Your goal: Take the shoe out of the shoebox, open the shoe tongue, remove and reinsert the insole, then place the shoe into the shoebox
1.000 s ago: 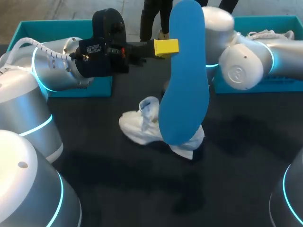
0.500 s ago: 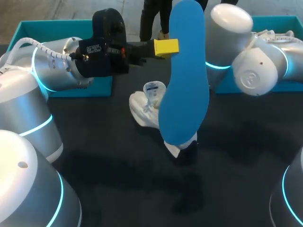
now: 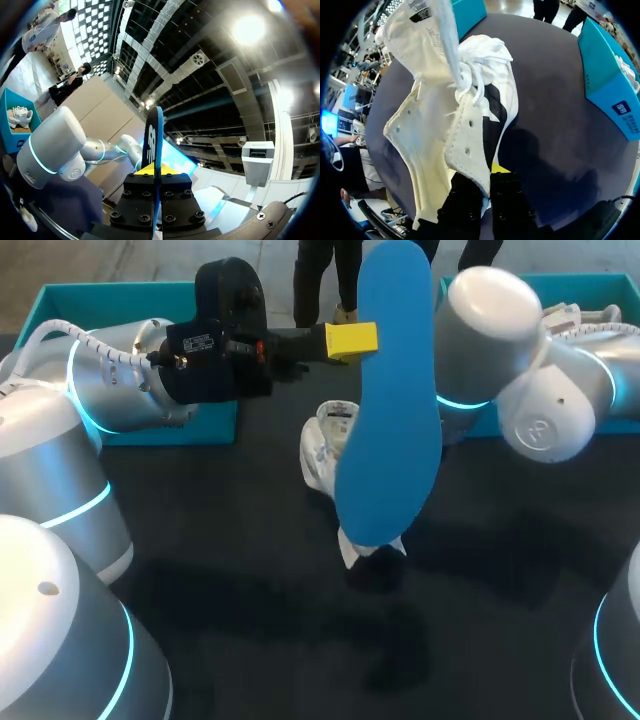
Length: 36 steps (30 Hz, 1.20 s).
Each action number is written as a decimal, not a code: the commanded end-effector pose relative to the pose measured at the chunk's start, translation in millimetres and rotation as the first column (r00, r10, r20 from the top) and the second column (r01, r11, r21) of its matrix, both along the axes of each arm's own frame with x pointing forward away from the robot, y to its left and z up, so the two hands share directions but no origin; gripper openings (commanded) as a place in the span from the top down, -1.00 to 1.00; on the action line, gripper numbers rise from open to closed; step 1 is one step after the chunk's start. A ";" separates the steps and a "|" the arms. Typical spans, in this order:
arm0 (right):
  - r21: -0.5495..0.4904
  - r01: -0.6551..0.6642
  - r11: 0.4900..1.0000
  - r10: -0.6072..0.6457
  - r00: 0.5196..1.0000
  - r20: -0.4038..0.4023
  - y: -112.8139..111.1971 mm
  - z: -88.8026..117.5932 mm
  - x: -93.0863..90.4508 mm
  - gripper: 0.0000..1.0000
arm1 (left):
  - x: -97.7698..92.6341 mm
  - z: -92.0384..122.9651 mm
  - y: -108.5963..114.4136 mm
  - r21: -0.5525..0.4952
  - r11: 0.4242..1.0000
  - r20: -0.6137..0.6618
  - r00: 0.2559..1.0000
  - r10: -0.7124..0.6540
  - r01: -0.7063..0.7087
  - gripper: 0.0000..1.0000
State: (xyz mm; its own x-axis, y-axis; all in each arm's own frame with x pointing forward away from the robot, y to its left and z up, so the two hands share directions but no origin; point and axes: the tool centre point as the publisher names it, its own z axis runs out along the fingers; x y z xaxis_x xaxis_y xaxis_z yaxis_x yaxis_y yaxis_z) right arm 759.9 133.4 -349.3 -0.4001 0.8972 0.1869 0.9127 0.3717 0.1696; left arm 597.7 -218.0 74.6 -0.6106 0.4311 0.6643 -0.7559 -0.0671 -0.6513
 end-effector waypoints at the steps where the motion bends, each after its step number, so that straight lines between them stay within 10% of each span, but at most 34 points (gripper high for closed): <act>1: -0.005 -0.002 1.000 0.002 1.000 -0.002 2.9 -5.4 2.9 1.00 | -2.8 2.3 -4.1 -0.002 1.000 -0.003 1.000 0.009 -0.009 1.00; 29: -0.013 0.137 0.991 -0.137 0.989 -0.050 -11.9 -33.7 -5.8 0.95 | -2.8 2.3 -4.1 -0.002 1.000 -0.003 1.000 0.009 -0.009 1.00; 31: -0.005 0.135 0.991 -0.135 0.990 -0.051 -12.7 -33.5 -5.3 -1.00 | -2.8 2.3 -4.1 -0.002 1.000 -0.003 1.000 0.009 -0.009 1.00; 36: 0.025 0.118 0.993 -0.118 0.993 -0.024 -11.6 -25.1 -9.2 -1.00 | -2.8 2.3 -4.1 -0.002 1.000 -0.003 1.000 0.009 -0.009 1.00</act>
State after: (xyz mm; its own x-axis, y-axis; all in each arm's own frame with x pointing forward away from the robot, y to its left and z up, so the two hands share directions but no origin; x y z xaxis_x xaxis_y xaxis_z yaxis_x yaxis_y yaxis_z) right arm 756.8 125.5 -379.1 -0.2800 0.9371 0.2084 0.9572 0.2560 0.1348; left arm 597.7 -218.0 74.6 -0.6106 0.4311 0.6643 -0.7559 -0.0671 -0.6513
